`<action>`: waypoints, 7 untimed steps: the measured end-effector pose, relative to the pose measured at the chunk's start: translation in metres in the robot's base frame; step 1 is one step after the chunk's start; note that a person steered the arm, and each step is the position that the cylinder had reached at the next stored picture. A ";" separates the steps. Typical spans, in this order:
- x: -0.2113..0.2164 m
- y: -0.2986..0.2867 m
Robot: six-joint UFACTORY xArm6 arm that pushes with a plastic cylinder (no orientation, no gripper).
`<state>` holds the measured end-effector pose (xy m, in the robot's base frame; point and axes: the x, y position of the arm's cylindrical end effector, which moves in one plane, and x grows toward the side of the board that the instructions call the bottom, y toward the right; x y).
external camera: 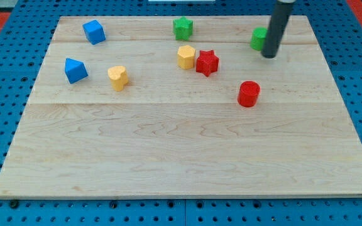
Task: Move the green blocks horizontally
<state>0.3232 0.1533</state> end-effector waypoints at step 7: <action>-0.117 0.107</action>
